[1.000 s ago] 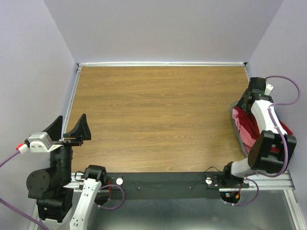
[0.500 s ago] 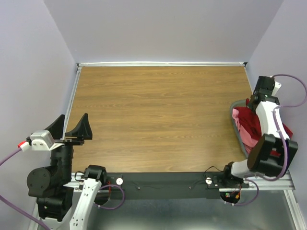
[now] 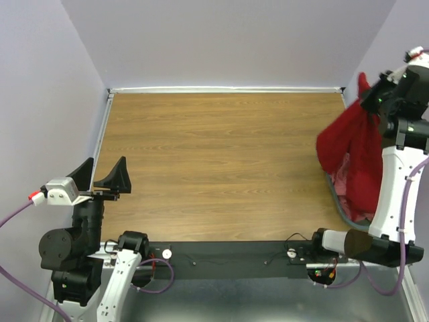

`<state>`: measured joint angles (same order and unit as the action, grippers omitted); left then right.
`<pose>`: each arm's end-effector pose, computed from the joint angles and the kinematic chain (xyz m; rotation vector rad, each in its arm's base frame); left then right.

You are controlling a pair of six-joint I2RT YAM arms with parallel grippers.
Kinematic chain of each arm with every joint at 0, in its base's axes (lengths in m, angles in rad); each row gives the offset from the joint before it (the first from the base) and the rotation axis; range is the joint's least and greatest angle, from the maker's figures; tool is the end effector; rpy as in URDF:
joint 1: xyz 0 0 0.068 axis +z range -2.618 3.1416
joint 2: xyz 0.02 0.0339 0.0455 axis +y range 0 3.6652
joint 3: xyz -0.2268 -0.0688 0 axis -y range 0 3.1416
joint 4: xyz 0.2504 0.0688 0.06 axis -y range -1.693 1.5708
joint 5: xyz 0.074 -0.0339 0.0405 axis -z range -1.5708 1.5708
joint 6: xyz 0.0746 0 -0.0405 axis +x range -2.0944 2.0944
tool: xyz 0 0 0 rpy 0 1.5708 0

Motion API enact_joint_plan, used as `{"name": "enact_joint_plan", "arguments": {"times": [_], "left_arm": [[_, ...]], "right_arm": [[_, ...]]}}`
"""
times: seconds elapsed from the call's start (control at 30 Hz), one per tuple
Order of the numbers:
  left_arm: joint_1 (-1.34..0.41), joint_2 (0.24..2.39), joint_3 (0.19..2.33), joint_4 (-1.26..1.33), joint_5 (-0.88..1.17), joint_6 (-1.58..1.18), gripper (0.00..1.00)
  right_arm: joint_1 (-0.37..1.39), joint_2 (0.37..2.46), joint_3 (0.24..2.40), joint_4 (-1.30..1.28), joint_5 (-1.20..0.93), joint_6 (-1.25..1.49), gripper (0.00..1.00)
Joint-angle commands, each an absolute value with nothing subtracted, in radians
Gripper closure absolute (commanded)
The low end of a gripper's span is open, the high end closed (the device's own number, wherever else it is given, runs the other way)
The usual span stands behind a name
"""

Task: Fold and stack the t-shirts
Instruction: Grab the tshirt from the pile, then move the tshirt to the center of the board

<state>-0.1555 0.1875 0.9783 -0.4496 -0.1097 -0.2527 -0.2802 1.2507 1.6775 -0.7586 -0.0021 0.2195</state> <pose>0.0706 -0.0028 0.4256 -0.1557 1.2269 -0.2877 0.2809 -0.0807 0.4386 0.4691 1.8441 -0.0392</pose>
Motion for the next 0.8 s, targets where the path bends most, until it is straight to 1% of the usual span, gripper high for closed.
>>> {"name": "enact_joint_plan", "arguments": {"times": [0.0,0.03,0.13,0.17,0.27,0.33,0.5,0.53,0.57,0.67,0.73,0.77], "left_arm": [[-0.161,0.186,0.965,-0.433,-0.061,-0.27,0.03],[-0.161,0.183,0.962,-0.434,-0.06,-0.271,0.03],[-0.161,0.181,0.962,-0.437,-0.049,-0.278,0.03],[-0.161,0.184,0.968,-0.44,-0.043,-0.281,0.03],[-0.161,0.187,0.982,-0.456,-0.025,-0.287,0.03],[-0.161,0.184,0.982,-0.462,-0.014,-0.291,0.03],[-0.161,0.17,0.983,-0.492,0.04,-0.317,0.03],[-0.161,0.169,0.986,-0.495,0.04,-0.321,0.03],[-0.161,0.172,0.988,-0.502,0.038,-0.325,0.03],[-0.161,0.178,0.996,-0.517,0.031,-0.348,0.03],[-0.161,0.193,0.993,-0.517,0.025,-0.367,0.03],[-0.161,0.204,0.986,-0.515,0.023,-0.379,0.03]], "right_arm": [[-0.096,1.369,1.807,-0.756,-0.227,0.281,0.99],[0.031,1.402,1.851,-0.756,-0.194,0.282,0.99],[0.2,1.529,2.009,-0.735,-0.184,0.33,1.0],[0.236,1.56,2.069,-0.721,-0.163,0.347,0.99],[0.349,1.655,2.137,-0.667,-0.108,0.382,0.99],[0.402,1.702,2.132,-0.643,-0.1,0.397,0.99],[0.642,1.865,2.063,-0.594,-0.026,0.454,0.99],[0.717,1.888,2.039,-0.591,-0.006,0.46,0.98],[0.75,1.913,2.025,-0.588,-0.006,0.462,0.96],[0.854,1.979,1.965,-0.581,-0.018,0.492,0.87],[0.893,1.996,1.927,-0.581,-0.087,0.492,0.77],[0.92,1.993,1.88,-0.583,-0.157,0.486,0.65]]}}
